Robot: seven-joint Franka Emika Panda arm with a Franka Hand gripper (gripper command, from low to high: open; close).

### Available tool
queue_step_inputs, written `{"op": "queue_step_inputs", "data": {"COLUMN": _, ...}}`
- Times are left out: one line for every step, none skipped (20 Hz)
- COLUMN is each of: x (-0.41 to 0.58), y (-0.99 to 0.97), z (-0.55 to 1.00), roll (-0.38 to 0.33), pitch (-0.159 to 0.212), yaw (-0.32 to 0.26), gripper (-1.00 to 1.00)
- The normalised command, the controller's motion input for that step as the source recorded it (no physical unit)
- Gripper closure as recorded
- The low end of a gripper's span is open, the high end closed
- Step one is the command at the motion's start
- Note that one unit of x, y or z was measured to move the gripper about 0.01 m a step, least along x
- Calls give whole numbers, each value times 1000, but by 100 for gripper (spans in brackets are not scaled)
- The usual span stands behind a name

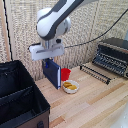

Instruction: Please shift your gripper toward the book. Carefully hold the book with your gripper. Gently transport the book using your gripper to the caddy's front section. Safely let the book go into the caddy's front area.

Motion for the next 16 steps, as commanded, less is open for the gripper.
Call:
{"op": "queue_step_inputs", "data": {"x": -189, "y": 200, "z": 1000, "roll": 0, "pitch": 0, "yaw": -144, "gripper": 100}}
{"op": "queue_step_inputs", "data": {"x": -251, "y": 209, "z": 954, "roll": 0, "pitch": -2, "yaw": -160, "gripper": 100}}
{"op": "queue_step_inputs", "data": {"x": -249, "y": 249, "z": 923, "roll": 0, "pitch": -43, "yaw": -191, "gripper": 100}}
{"op": "queue_step_inputs", "data": {"x": -151, "y": 254, "z": 909, "roll": -13, "pitch": -48, "yaw": -221, "gripper": 100}}
{"op": "queue_step_inputs", "data": {"x": -89, "y": 254, "z": 909, "roll": -20, "pitch": -55, "yaw": -240, "gripper": 100}}
{"op": "queue_step_inputs", "data": {"x": -74, "y": 249, "z": 906, "roll": -26, "pitch": -52, "yaw": -244, "gripper": 100}}
{"op": "queue_step_inputs", "data": {"x": -54, "y": 254, "z": 900, "roll": -38, "pitch": -50, "yaw": -246, "gripper": 100}}
{"op": "queue_step_inputs", "data": {"x": -40, "y": 331, "z": 803, "roll": -27, "pitch": -56, "yaw": -240, "gripper": 100}}
{"op": "queue_step_inputs", "data": {"x": -49, "y": 300, "z": 703, "roll": -18, "pitch": -43, "yaw": -255, "gripper": 100}}
{"op": "queue_step_inputs", "data": {"x": -23, "y": 269, "z": 589, "roll": -13, "pitch": -38, "yaw": -281, "gripper": 100}}
{"op": "queue_step_inputs", "data": {"x": -29, "y": 286, "z": 520, "roll": -8, "pitch": -28, "yaw": -279, "gripper": 100}}
{"op": "queue_step_inputs", "data": {"x": -49, "y": 289, "z": 483, "roll": -10, "pitch": -15, "yaw": -272, "gripper": 100}}
{"op": "queue_step_inputs", "data": {"x": -63, "y": 283, "z": 463, "roll": -10, "pitch": -5, "yaw": -269, "gripper": 100}}
{"op": "queue_step_inputs", "data": {"x": -69, "y": 280, "z": 446, "roll": -10, "pitch": 0, "yaw": -268, "gripper": 100}}
{"op": "queue_step_inputs", "data": {"x": -71, "y": 277, "z": 443, "roll": -11, "pitch": 0, "yaw": -269, "gripper": 100}}
{"op": "queue_step_inputs", "data": {"x": -63, "y": 277, "z": 446, "roll": -11, "pitch": -5, "yaw": -274, "gripper": 100}}
